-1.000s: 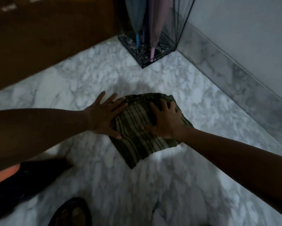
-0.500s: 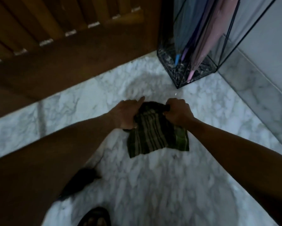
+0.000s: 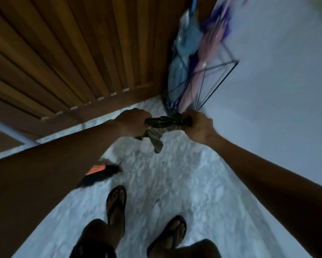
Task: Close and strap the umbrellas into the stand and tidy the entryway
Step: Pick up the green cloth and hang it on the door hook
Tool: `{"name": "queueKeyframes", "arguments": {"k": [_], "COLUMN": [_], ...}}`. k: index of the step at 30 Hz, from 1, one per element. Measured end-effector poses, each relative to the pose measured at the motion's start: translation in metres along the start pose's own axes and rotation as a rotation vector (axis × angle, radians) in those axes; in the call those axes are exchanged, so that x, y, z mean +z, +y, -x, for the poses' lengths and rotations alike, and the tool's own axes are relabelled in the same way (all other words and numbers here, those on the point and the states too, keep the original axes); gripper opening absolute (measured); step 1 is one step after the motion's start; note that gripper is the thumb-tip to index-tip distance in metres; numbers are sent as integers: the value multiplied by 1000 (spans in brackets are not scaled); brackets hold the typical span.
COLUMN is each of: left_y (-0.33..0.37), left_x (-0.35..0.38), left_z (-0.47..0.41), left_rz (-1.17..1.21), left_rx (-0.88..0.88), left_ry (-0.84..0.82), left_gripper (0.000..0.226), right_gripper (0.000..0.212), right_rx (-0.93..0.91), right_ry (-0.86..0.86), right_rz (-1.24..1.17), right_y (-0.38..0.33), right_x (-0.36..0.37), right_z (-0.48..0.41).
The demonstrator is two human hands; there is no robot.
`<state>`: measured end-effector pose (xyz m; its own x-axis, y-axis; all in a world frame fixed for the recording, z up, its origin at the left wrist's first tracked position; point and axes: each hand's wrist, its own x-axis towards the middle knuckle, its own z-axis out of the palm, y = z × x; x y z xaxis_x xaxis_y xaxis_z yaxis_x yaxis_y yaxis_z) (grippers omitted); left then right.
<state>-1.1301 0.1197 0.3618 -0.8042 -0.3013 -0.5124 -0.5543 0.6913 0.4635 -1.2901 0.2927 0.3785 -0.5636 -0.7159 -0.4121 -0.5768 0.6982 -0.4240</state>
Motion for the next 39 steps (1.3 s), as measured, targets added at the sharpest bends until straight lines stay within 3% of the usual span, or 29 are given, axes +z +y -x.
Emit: {"name": "queueKeyframes", "arguments": {"k": [2, 6, 8, 12, 15, 20, 25, 27, 31, 39], "left_y": [31, 94, 118, 136, 132, 80, 2, -28, -73, -162], "left_x": [-70, -210, -274, -384, -434, -491, -532, -543, -561, -582], "left_z": [60, 191, 254, 369, 453, 589, 705, 736, 777, 804], "left_rz": [41, 176, 126, 33, 38, 137, 185, 200, 268, 270], "left_rx": [39, 116, 124, 100, 117, 183, 213, 194, 213, 75], "left_ry": [66, 240, 322, 432, 565, 734, 910, 965, 983, 1170], "left_gripper": [21, 24, 24, 16, 14, 18, 17, 13, 14, 21], "right_gripper": [11, 29, 19, 27, 20, 27, 18, 24, 45, 30], "right_rx": [-51, -223, -347, -538, -666, -803, -947, -984, -1052, -1270], "right_ry": [49, 49, 57, 126, 147, 175, 273, 290, 273, 276], "right_rz": [8, -8, 16, -23, -59, -227, -339, -401, -432, -309], "right_y": [-48, -154, -209, -321, -404, -547, -691, -735, -795, -883], "right_x": [-70, -196, -249, -332, -365, -375, -336, -318, -283, -260], "right_z": [43, 121, 154, 220, 268, 326, 356, 366, 367, 344]}}
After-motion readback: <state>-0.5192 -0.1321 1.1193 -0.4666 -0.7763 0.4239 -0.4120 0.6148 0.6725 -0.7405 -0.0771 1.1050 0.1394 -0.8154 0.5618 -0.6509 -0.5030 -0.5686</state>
